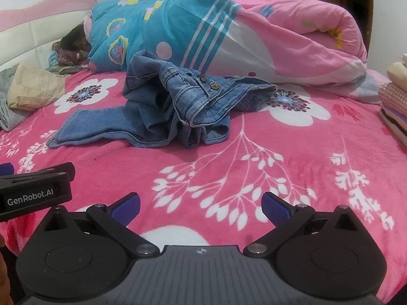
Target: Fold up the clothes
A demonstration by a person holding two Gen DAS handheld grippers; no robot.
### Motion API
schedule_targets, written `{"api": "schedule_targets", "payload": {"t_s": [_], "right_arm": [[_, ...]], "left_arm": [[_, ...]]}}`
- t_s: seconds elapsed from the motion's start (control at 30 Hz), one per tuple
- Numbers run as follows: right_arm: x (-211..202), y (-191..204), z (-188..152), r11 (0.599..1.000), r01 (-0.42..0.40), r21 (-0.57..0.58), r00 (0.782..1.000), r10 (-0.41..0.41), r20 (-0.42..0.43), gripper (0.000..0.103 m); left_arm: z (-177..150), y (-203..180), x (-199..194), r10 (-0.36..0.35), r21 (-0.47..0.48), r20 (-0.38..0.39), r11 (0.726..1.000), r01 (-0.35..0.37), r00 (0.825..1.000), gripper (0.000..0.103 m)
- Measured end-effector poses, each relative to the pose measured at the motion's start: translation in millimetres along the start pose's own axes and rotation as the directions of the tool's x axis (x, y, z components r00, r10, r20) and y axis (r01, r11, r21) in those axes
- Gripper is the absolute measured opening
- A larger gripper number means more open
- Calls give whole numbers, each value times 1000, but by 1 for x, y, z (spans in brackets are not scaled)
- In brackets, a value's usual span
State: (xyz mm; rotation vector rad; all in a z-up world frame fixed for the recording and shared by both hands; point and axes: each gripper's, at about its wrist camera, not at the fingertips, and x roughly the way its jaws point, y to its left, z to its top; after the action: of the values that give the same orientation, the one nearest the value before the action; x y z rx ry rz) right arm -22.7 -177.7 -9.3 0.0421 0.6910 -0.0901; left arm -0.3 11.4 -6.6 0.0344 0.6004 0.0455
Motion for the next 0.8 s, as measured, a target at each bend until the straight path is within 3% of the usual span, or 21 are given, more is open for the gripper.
{"api": "schedule_targets", "payload": {"t_s": [0.8], "right_arm": [[32,-2,12,1000,-18,8,999,18,-26,103]], "left_arm": [[7,-2,31,28,11,-35,1000,-28,999,103]]}}
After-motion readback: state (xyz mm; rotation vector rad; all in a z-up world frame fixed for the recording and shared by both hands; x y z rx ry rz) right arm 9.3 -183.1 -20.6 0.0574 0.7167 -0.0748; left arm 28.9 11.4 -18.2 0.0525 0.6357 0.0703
